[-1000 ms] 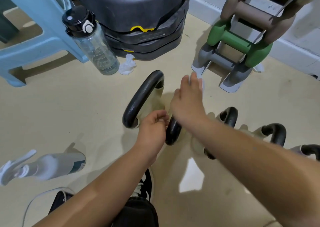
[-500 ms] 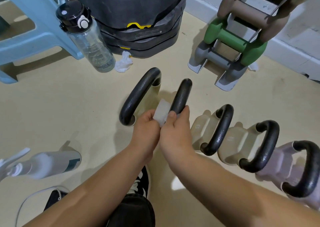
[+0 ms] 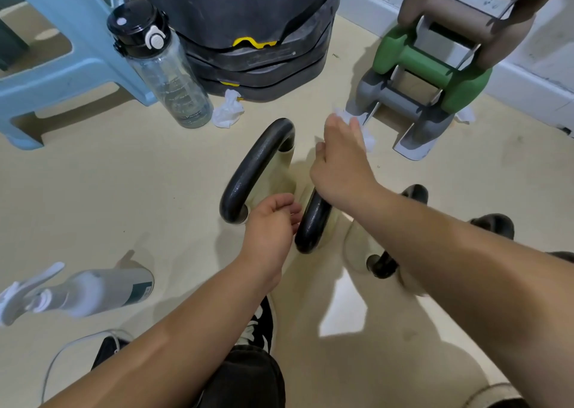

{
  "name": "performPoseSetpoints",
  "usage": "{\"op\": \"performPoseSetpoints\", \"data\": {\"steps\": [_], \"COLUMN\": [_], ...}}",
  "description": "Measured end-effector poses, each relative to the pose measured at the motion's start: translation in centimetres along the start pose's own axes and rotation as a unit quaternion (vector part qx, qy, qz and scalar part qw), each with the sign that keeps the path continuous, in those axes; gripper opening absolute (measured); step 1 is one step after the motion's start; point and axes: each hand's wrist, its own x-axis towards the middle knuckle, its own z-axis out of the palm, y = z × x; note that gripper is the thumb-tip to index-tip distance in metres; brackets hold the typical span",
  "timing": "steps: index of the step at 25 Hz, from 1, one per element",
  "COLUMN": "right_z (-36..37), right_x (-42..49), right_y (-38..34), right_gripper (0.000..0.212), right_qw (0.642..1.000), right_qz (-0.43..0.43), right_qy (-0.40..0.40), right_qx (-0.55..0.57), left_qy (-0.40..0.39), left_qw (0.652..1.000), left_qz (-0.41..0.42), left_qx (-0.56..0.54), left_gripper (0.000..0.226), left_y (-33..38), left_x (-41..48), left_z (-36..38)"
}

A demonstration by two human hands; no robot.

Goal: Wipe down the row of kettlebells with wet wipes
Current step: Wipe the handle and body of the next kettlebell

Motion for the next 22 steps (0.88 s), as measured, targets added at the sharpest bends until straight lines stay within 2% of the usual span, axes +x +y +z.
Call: {"op": "performPoseSetpoints", "data": {"steps": [2,4,8,10,11,14,16,17,20,22], "right_z": [0.1,0.7,3.6,3.7,3.2,1.2,0.1,-0.1,1.1,2.7], "right_x": [0.1,-2.3,-11.0,-12.1,-11.0,-5.3,-2.5,-2.0,-4.1,-6.5], "right_y": [0.3,0.5,2.1,2.9,3.1,1.8,1.0,0.3,-1.8,-2.8], "right_gripper": [0.042,0.046,0.060,0.061,0.059,0.058,0.046,0.045,0.068,0.070], "right_qw": [0.996,0.983,0.932,0.921,0.928,0.974,0.996,0.994,0.957,0.933], "right_qz": [-0.045,-0.117,-0.283,-0.318,-0.310,-0.189,-0.082,-0.024,0.164,0.210], "right_qy": [0.001,0.030,0.001,-0.019,-0.022,-0.015,-0.002,0.007,0.006,0.025], "right_qx": [-0.073,-0.137,-0.226,-0.223,-0.206,-0.122,0.032,0.108,0.241,0.291], "left_qy": [-0.001,0.004,0.005,0.003,0.008,0.025,0.017,0.015,0.005,-0.009], "left_qw": [1.000,1.000,0.999,0.999,0.999,0.999,1.000,1.000,1.000,1.000], "left_qz": [0.005,0.011,0.001,-0.009,-0.007,0.000,0.004,0.007,0.012,0.007], "left_qx": [0.002,-0.003,-0.041,-0.047,-0.053,-0.039,-0.020,-0.008,-0.004,-0.014], "left_gripper": [0.034,0.036,0.027,0.023,0.025,0.032,0.033,0.034,0.030,0.020], "left_y": [0.0,0.0,0.2,0.2,0.1,0.2,0.3,0.3,0.2,0.4], "left_x": [0.1,0.2,0.0,-0.1,-0.1,0.1,0.0,-0.1,-0.3,-0.7], "left_z": [-0.1,-0.3,-0.9,-0.9,-0.8,-0.1,0.5,0.8,0.7,0.2]}}
